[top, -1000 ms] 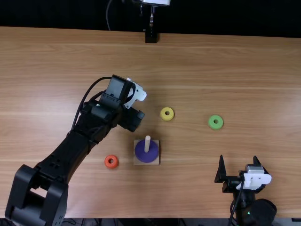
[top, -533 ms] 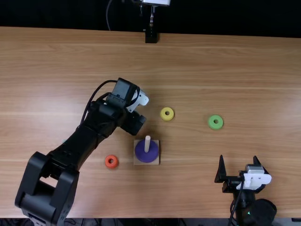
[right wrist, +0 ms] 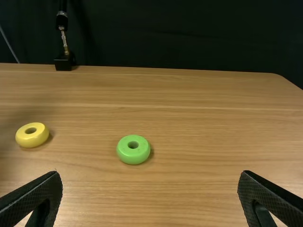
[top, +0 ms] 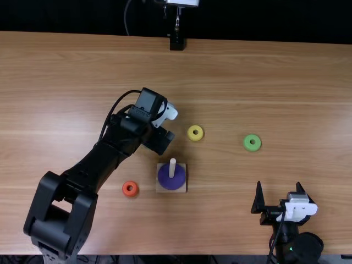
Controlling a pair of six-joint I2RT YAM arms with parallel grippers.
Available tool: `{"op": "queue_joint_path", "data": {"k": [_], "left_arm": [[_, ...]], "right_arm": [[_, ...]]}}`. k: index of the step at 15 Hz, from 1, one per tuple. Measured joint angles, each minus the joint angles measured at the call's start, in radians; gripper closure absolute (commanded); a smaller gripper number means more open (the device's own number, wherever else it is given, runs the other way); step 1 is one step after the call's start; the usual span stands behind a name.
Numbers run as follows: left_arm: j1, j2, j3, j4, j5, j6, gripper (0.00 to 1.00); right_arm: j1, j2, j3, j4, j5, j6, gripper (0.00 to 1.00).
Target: Build the Hanoi tower: stack the rings onto the peg from bottom to top in this color order: purple, dark blue, light blue, dark green, light green, yellow, orange.
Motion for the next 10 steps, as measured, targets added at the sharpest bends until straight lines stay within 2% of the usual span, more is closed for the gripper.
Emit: {"op": "queue_joint_path", "data": {"k": [10], "left_arm": [[-0.005,0.071,0.003,0.002,0.002,0.0,0.0]], "right_arm": [[0.0,0.0,0.0,0.0,0.0,0.0,0.0]]}}
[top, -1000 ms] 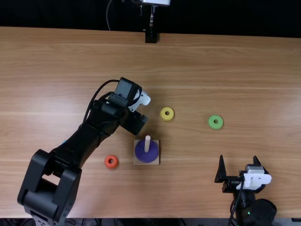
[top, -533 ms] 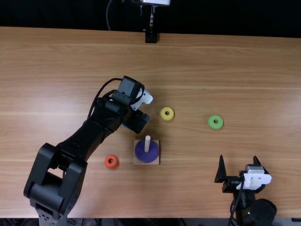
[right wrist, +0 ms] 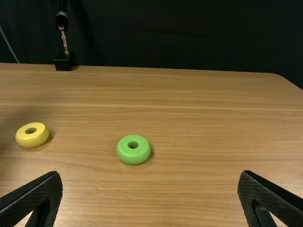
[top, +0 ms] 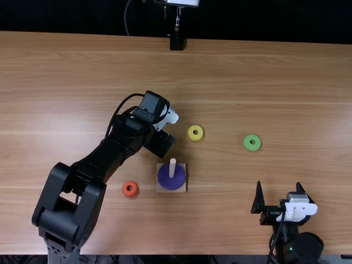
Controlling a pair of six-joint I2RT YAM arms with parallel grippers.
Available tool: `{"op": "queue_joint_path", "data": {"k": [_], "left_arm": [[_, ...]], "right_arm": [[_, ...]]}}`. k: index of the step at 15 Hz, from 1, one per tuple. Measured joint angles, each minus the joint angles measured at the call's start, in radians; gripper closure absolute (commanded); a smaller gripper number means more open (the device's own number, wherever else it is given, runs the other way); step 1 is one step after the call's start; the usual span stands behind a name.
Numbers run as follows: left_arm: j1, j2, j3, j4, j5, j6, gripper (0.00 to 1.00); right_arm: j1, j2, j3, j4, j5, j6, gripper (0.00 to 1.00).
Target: Build the Hanoi tower: stack the rings onto the peg from bottom to top in this color order: purple, dark blue, light blue, dark green, light green, yellow, orange.
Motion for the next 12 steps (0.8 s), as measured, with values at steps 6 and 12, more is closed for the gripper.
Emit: {"op": "queue_joint_path", "data": {"k": [6,12], "left_arm": [[-0.013,0.016,0.009,-0.002,0.0,-0.001,0.76],[-0.013,0.016,0.01,0.0,-0.007,0.0,1.0]], "right_arm": [[0.0,0.0,0.0,0.0,0.0,0.0,0.0],[0.0,0.0,0.0,0.0,0.0,0.0,0.0]]}}
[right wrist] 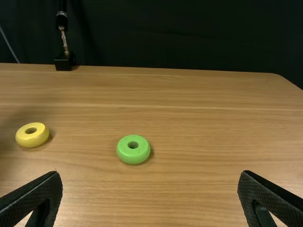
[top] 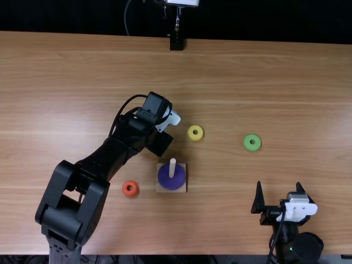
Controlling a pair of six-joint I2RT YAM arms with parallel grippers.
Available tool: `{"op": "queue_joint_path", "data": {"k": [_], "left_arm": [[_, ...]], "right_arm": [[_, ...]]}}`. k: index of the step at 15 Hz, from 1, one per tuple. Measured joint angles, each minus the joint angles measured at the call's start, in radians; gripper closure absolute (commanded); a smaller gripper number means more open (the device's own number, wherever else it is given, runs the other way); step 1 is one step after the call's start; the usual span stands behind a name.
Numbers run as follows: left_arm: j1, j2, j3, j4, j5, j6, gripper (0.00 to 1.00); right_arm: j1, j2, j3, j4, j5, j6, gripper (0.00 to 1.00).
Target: Build the Hanoi tower: stack the rings onto the peg from bottom to top in this color order: purple, dark blue, light blue, dark green, light green, yellow, orange.
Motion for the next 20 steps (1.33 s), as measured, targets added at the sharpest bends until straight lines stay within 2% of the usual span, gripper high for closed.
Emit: {"op": "queue_joint_path", "data": {"k": [5,11,14,20], "left_arm": [[0.0,-0.016,0.055,-0.016,-0.005,-0.001,1.0],[-0.001,-0.186,0.153,-0.276,-0.012,-0.008,1.0],[-0.004,-0.269,0.16,-0.366,-0.013,-0.074,1.0],[-0.079,-0.33,0.248,-0.504,-0.01,-0.201,1.0]], "right_arm": [[0.0,0.0,0.0,-0.001,0.0,0.0,0.0],[0.0,0.0,0.0,0.0,0.0,0.0,0.0],[0.0,0.0,0.0,0.0,0.001,0.0,0.0],[0.0,0.0,0.0,0.0,0.0,0.0,0.0]]}}
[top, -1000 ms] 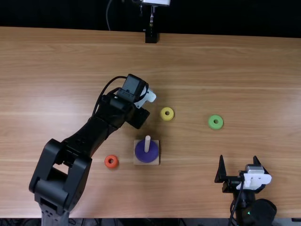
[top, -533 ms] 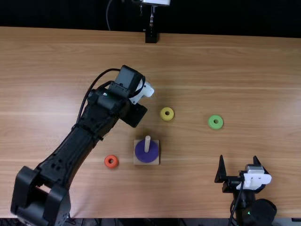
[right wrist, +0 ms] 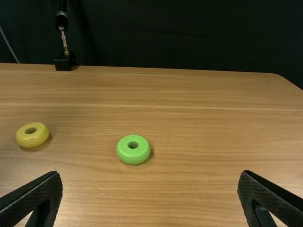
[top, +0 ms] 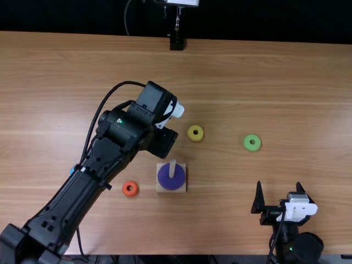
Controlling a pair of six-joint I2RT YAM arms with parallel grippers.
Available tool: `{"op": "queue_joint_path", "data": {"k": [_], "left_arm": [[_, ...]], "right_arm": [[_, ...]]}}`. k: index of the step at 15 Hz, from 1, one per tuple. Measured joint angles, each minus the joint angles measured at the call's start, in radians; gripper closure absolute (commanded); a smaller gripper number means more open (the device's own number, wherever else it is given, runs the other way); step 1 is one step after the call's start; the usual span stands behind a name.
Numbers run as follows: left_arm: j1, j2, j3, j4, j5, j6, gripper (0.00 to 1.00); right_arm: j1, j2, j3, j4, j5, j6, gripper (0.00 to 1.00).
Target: Build the Hanoi tower: stack the rings onto the peg from bottom to top in this color order: purple, dark blue, light blue, dark green, light green, yellow, orange.
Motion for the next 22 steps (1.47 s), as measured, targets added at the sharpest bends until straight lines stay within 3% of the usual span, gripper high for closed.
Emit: {"op": "queue_joint_path", "data": {"k": [7,10,17,22], "left_arm": [[-0.092,-0.021,0.03,-0.032,0.014,-0.117,1.0],[-0.097,-0.032,0.052,-0.077,0.013,-0.164,1.0],[-0.105,-0.048,0.055,-0.118,0.013,-0.2,1.0],[-0.143,-0.048,0.055,-0.118,0.013,-0.22,1.0]], "right_arm": [[0.0,0.0,0.0,0.001,0.0,0.0,0.0],[0.0,0.0,0.0,0.001,0.0,0.0,0.0],[0.0,0.0,0.0,0.0,0.0,0.0,0.0],[0.0,0.0,0.0,0.0,0.0,0.0,0.0]]}}
